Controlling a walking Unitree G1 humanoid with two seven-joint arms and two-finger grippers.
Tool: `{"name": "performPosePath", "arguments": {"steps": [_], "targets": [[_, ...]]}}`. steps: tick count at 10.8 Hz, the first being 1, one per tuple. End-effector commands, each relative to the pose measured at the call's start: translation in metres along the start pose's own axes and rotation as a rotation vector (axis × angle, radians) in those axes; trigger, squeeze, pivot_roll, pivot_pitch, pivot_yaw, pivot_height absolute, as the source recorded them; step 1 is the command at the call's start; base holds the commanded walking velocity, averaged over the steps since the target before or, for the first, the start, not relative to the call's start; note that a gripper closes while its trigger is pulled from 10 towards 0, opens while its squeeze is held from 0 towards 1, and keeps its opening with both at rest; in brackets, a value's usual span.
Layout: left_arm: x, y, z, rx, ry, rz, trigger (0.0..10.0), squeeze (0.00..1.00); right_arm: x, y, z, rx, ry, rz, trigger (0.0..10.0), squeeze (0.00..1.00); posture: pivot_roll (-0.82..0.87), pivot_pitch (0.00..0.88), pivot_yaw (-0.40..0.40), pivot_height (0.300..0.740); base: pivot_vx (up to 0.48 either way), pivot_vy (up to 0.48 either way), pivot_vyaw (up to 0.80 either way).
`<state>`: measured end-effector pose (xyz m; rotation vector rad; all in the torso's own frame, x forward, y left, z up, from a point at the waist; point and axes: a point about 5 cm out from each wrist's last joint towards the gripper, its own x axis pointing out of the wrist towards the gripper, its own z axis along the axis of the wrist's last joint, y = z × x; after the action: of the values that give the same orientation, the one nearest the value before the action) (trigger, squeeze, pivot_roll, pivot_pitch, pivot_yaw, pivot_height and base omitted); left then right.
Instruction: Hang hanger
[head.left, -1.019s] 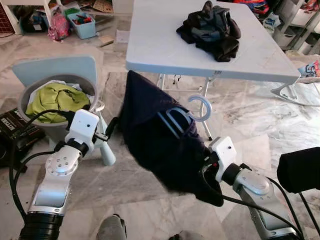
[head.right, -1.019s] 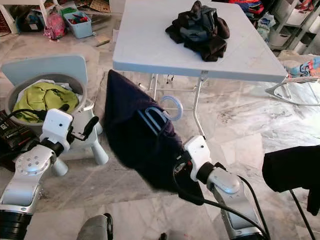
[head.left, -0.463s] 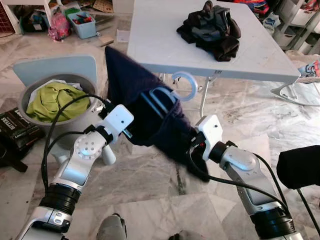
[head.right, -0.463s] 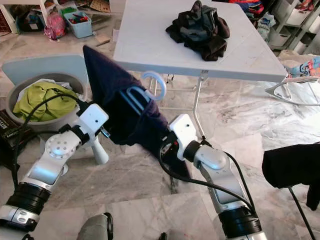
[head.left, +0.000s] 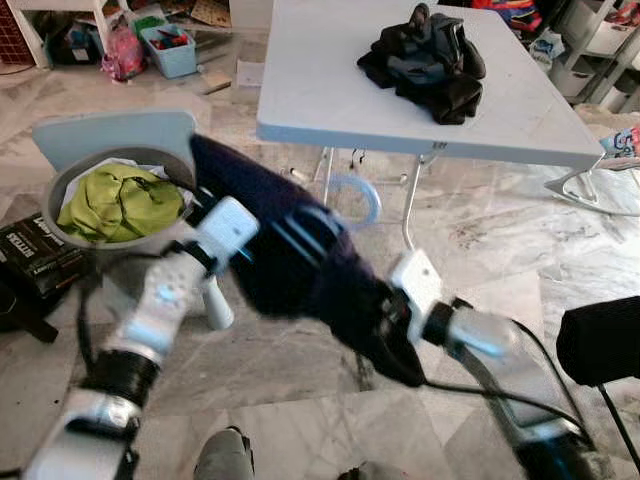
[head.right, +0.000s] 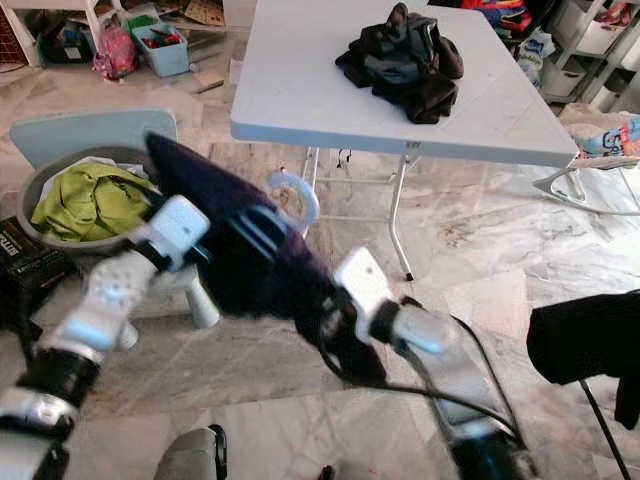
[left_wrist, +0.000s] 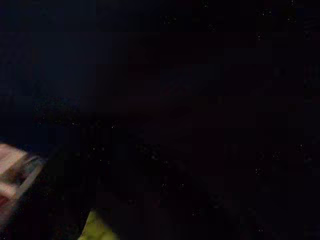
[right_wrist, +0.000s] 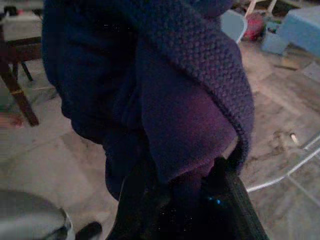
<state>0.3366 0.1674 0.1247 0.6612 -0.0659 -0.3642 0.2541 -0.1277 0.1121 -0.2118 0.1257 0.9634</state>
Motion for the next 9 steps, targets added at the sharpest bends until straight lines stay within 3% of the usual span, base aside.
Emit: {"name": "performPosePath", "arguments": {"steps": [1,2,4,5,7,8,9], "targets": [[0.001,0.016,-0.003,0.030,0.013,0.071,10.0,0.00,-0.008,0.000,0.004,-0.050,0.005,0.036,10.0,0.00,-0.05,0.055,-0.085,0.740,0.000,0.000,0.00],[0.001,0.025,-0.005,0.043,0.023,0.106,10.0,0.00,-0.014,-0.003,-0.002,-0.099,0.057,0.039,10.0,0.00,-0.05,0.055,-0.085,0.740,0.000,0.000,0.00],[-0.003,0.031,-0.006,0.053,0.021,0.116,10.0,0.00,-0.028,-0.027,-0.018,-0.262,0.216,-0.051,10.0,0.00,-0.06,0.055,-0.083,0.740,0.000,0.000,0.00],[-0.003,0.030,-0.008,0.051,0.027,0.096,10.0,0.00,-0.031,-0.044,-0.023,-0.285,0.285,-0.163,10.0,0.00,-0.06,0.054,-0.083,0.740,0.000,0.000,0.00],[-0.006,0.025,-0.007,0.025,0.015,0.064,10.0,0.00,-0.036,-0.056,-0.031,-0.351,0.371,-0.199,10.0,0.00,-0.05,0.053,-0.086,0.740,0.000,0.000,0.00],[-0.008,0.025,-0.005,-0.013,0.008,0.051,10.0,0.00,-0.041,-0.058,-0.034,-0.437,0.391,-0.175,10.0,0.00,-0.06,0.058,-0.090,0.740,0.000,0.000,0.00],[-0.009,0.030,-0.007,-0.032,0.021,0.071,10.0,0.00,-0.044,-0.053,-0.040,-0.440,0.398,-0.100,10.0,0.00,-0.06,0.058,-0.090,0.740,0.000,0.000,0.00]]}}
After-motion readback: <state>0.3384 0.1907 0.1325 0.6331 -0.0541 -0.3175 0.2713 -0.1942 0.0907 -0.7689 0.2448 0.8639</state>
